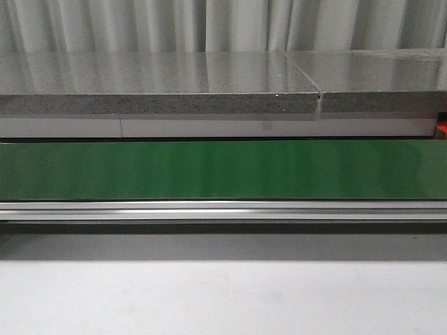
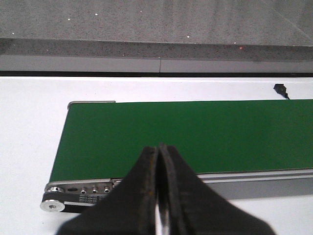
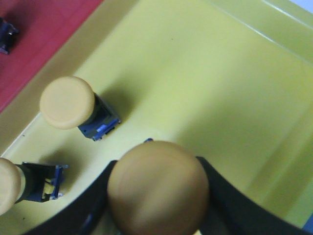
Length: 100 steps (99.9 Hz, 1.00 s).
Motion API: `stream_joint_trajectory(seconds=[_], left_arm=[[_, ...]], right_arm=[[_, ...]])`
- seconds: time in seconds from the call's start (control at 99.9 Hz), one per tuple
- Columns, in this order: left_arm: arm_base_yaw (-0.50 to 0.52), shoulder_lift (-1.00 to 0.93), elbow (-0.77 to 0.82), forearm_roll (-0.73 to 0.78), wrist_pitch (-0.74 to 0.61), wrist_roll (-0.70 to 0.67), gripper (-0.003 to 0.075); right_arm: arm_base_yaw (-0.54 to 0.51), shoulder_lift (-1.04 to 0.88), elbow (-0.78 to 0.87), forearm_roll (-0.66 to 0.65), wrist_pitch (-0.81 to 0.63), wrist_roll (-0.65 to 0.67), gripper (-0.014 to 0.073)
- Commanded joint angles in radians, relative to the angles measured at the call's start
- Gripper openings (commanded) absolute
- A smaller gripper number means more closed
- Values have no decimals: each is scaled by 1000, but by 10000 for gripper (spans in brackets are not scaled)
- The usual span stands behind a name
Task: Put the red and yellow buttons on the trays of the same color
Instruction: 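Carry the yellow button into the yellow tray and open the right gripper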
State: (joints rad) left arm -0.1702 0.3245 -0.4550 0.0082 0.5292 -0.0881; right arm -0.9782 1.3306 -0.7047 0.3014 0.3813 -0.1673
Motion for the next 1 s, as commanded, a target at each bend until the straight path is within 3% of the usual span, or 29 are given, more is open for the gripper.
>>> stream_joint_trajectory(seconds=[0.0,0.841,0.911,0.991], left_arm=[[-9,8,-28,-8,-73,0,-19],[-9,8,-28,-8,-73,0,-19],[-9,8,-28,-8,-73,0,-19],[-9,8,-28,-8,-73,0,-19]], right_arm=[[-4,-12,-4,1,-96,-2,96],[14,133,7,44,-188,-2,103],[32,133,7,44,-193,-3,146],[53,133,7,44,-197,-9,269]])
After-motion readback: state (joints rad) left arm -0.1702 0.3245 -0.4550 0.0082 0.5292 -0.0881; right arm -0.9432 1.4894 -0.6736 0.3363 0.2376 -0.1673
